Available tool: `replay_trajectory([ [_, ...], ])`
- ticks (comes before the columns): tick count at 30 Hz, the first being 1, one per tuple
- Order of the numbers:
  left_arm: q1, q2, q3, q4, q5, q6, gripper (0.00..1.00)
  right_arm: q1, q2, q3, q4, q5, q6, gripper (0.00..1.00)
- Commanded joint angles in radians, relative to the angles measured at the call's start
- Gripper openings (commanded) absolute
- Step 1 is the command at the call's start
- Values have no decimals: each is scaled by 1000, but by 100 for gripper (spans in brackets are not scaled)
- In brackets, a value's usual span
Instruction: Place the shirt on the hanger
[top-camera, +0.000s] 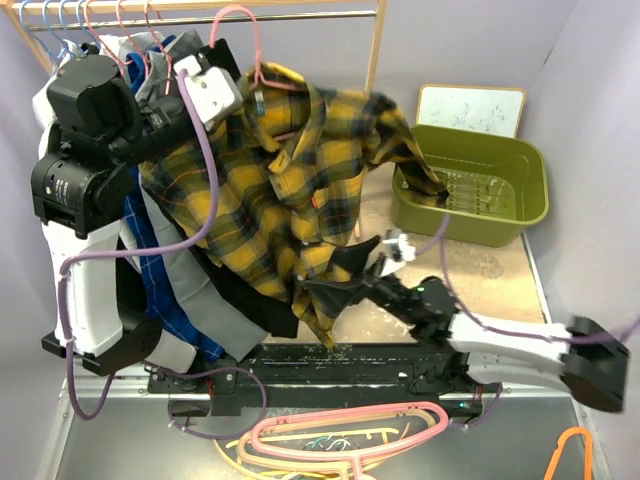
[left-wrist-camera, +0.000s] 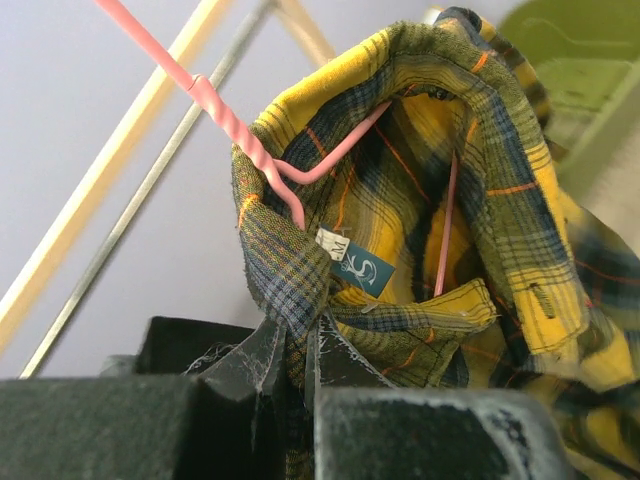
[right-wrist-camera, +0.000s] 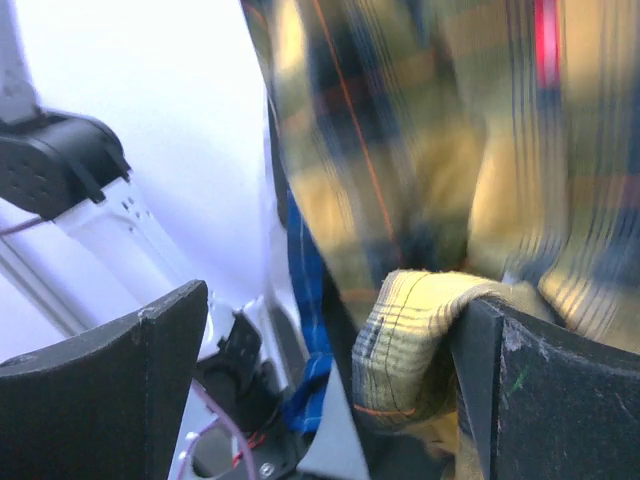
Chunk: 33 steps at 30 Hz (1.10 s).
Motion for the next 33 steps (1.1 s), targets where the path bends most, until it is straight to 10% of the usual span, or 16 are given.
replay_trajectory([
  [1, 8, -55, -121, -113, 204, 182, 0, 8, -338, 128, -483, -32, -482, 100],
  [6, 6, -92, -258, -253, 351, 365, 0, 5, -482, 370, -1007, -106, -696, 100],
  [18, 7, -127, -311, -401, 452, 574, 0, -12, -382, 731, -1552, -134, -801, 94],
  [33, 7, -139, -242, -528, 525, 672, 0, -71, -419, 676, -1473, -83, -852, 86],
])
